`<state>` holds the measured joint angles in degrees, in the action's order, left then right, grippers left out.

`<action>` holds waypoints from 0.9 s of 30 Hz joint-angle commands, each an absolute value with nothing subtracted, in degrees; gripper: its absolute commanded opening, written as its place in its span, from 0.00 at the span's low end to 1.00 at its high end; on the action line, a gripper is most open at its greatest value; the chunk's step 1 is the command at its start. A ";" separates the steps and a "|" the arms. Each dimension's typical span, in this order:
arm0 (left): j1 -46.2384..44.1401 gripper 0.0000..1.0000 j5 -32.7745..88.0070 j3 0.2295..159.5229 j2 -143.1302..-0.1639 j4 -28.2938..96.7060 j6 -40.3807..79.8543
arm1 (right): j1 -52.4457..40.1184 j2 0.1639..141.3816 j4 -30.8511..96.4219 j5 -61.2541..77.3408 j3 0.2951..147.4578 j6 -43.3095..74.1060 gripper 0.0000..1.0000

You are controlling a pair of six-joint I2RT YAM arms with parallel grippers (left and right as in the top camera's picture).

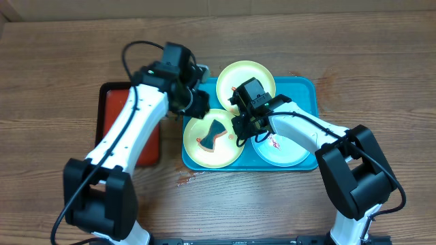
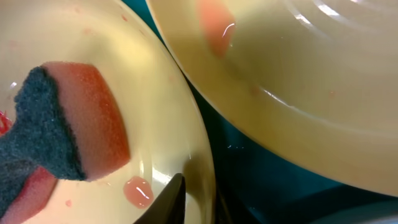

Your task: Clean dirty plates on tray and stack at the side

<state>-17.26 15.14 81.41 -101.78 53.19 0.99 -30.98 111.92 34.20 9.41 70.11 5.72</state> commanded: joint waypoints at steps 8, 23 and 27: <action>-21.34 0.52 17.41 78.89 -107.22 52.80 -1.30 | -30.35 112.64 35.35 8.08 69.76 5.50 0.04; -21.45 0.54 13.93 75.05 -108.49 51.64 -1.72 | -30.35 112.64 35.24 7.29 69.76 5.52 0.04; -21.50 0.43 14.04 72.64 -108.49 48.80 -1.72 | -30.35 112.64 35.20 7.29 69.76 5.50 0.04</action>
<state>-21.37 14.79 74.19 -107.18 49.84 -0.58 -30.35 111.81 34.92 9.58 70.13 6.26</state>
